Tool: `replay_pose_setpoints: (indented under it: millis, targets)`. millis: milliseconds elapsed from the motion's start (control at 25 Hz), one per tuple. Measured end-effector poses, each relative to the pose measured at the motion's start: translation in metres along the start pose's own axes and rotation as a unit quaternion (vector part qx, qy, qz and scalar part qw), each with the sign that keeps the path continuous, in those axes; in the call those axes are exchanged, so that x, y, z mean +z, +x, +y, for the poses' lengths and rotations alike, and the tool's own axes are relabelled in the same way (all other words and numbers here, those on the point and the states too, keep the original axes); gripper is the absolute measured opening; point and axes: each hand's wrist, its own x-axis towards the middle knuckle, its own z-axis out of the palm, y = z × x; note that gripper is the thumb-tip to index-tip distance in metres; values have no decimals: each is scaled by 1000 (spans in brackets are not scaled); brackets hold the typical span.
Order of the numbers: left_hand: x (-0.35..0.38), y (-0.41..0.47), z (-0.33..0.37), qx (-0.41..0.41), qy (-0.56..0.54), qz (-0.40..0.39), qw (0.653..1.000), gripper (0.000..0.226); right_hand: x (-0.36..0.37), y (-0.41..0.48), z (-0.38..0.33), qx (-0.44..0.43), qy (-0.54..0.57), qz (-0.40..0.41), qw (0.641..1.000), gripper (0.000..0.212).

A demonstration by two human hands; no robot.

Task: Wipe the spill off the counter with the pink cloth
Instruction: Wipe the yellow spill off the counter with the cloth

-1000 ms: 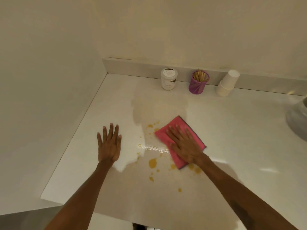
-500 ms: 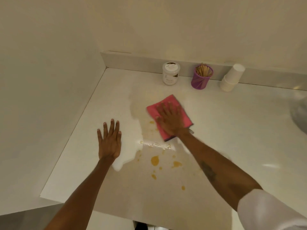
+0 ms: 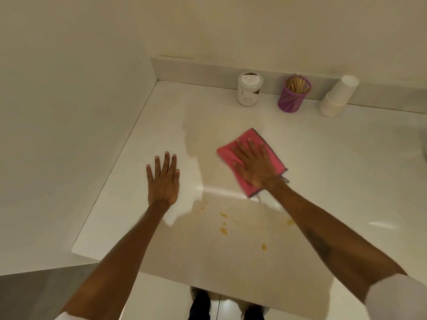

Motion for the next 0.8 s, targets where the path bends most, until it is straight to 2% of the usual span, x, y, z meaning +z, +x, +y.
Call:
replay_pose_setpoints:
  millis: [80,200,280,400,440,520,600,640,800]
  targets:
    - [0,0,-1,1,3,0,1000,57,14,4,-49,-32,2,11,999,60]
    - [-5,-2,1,3,-1,-5,1000,56,38,-42,-94,-116,-31,-6,993,61]
    - [-8,-4,4,0,-3,-9,1000,56,47,-87,-93,-168,-43,-14,985,62]
    - [-11,-7,7,-5,-5,-9,1000,56,51,-135,-46,-211,-53,-14,976,63]
    - [-11,-9,7,-5,-8,-12,1000,56,49,-138,-25,-205,-60,-9,977,62]
    - [-9,-10,6,-3,-5,-7,1000,56,37,-123,-2,-139,-41,-5,989,62]
    - [-9,-8,6,-3,-9,-7,1000,56,26,-93,-16,-65,-20,14,998,64]
    - [-9,-7,6,0,-9,-7,1000,56,27,-80,-35,-54,-8,15,998,65]
    - [-9,-5,3,2,-8,-11,1000,56,56,-98,-133,-134,19,12,991,55]
